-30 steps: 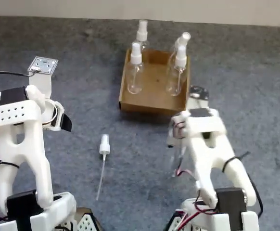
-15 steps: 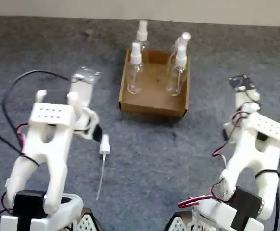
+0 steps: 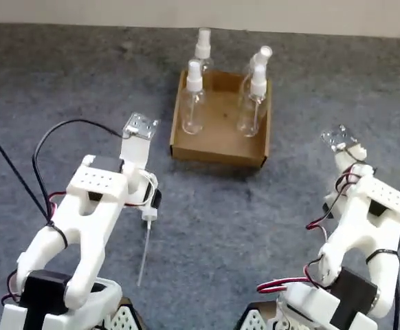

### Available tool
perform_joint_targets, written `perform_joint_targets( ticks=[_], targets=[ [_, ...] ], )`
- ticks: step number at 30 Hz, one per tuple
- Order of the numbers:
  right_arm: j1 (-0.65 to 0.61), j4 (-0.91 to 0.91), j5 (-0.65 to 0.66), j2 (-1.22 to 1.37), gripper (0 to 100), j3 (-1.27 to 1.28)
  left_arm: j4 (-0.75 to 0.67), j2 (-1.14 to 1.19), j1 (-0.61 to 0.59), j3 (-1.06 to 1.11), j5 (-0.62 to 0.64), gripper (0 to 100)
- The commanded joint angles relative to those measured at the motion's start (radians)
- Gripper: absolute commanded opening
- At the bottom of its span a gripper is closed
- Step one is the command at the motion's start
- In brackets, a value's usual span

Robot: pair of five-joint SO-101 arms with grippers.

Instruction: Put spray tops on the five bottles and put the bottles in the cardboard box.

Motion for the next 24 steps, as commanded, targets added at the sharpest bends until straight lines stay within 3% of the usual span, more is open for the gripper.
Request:
perform_joint_targets(
  ticks=[1, 6, 11, 17, 24],
  targets=[
    [-0.004, -0.024, 0.005, -0.005, 2.1, 0.012, -0.077, -0.033, 0.021, 0.042, 0.006, 14],
    [-0.005, -0.025, -0.101, -0.005, 2.4, 0.01, -0.1, 0.005, 0.021, 0.061, 0.003, 16],
    [0.007, -0.019, -0.107, -0.005, 3.6, 0.012, -0.094, 0.128, 0.015, -0.004, 0.003, 15],
    [0.064, -0.018, -0.167, -0.016, 15.0, 0.01, -0.094, 0.162, 0.015, -0.024, 0.002, 7],
    [0.076, 0.054, -0.181, -0.018, 16.0, 0.002, -0.094, 0.162, 0.015, -0.022, 0.002, 7]
  ],
)
